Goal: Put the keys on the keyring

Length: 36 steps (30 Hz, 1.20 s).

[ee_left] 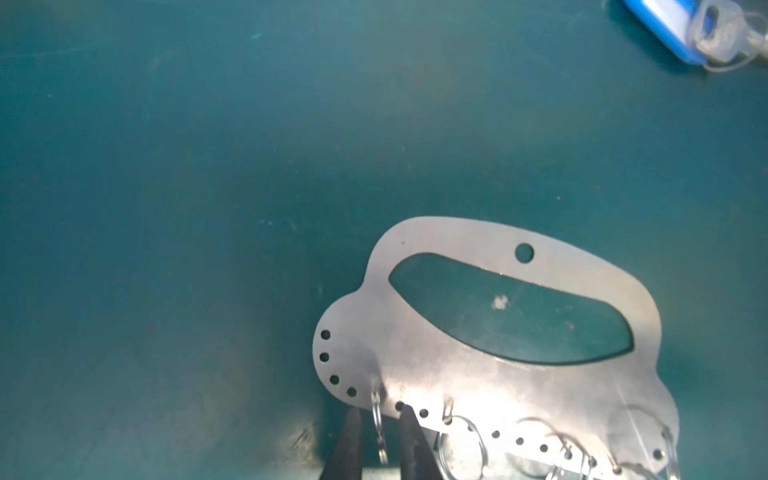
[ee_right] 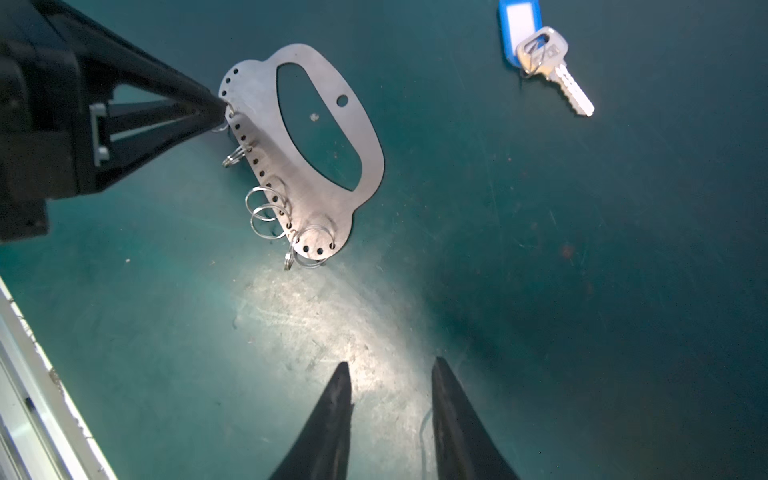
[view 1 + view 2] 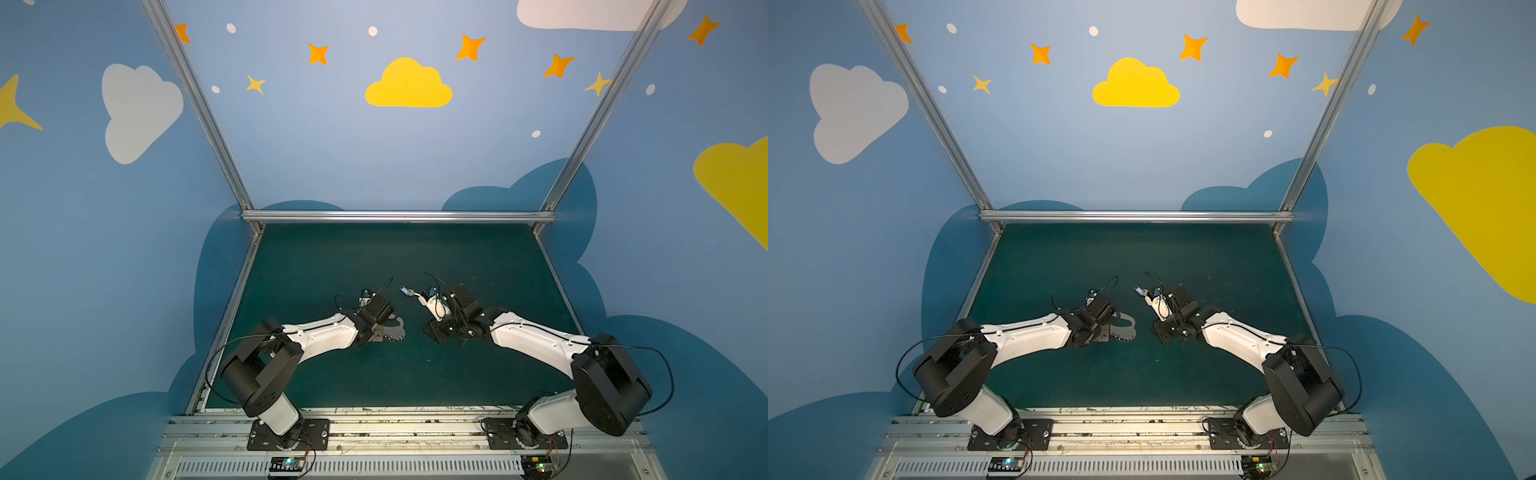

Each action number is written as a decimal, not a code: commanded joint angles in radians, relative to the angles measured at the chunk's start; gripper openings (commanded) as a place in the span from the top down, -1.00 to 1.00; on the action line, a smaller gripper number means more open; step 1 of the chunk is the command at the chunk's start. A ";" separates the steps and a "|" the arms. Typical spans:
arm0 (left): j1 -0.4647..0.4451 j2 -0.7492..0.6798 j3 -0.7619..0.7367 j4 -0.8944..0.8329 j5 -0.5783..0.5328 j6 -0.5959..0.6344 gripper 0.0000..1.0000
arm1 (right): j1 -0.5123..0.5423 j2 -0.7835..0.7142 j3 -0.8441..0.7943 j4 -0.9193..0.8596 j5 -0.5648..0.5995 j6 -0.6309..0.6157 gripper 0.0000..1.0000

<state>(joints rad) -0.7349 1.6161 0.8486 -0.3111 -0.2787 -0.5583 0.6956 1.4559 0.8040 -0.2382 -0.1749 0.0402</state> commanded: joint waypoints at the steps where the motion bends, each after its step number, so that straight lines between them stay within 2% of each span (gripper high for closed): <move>1: 0.006 0.008 0.020 -0.026 -0.011 -0.005 0.68 | 0.005 0.013 0.027 -0.018 0.008 -0.007 0.37; 15: 0.017 0.036 0.032 -0.041 -0.002 0.000 0.72 | 0.005 0.021 0.032 -0.014 -0.001 -0.005 0.48; 24: 0.019 0.029 0.036 -0.036 0.003 0.029 0.90 | 0.005 0.019 0.035 -0.018 0.002 -0.006 0.53; 29: 0.019 -0.017 0.032 -0.022 0.006 0.108 0.93 | 0.005 0.000 0.037 -0.024 0.028 -0.018 0.54; 33: 0.018 -0.094 0.028 0.005 0.037 0.231 0.93 | -0.001 -0.037 0.041 -0.028 0.063 -0.039 0.54; 36: 0.018 -0.174 0.016 0.046 0.104 0.358 0.93 | -0.011 -0.075 0.043 -0.020 0.063 -0.062 0.54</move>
<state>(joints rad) -0.7197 1.5162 0.8654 -0.3164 -0.2329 -0.3485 0.6926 1.4334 0.8169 -0.2520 -0.1318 0.0093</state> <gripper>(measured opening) 0.048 0.229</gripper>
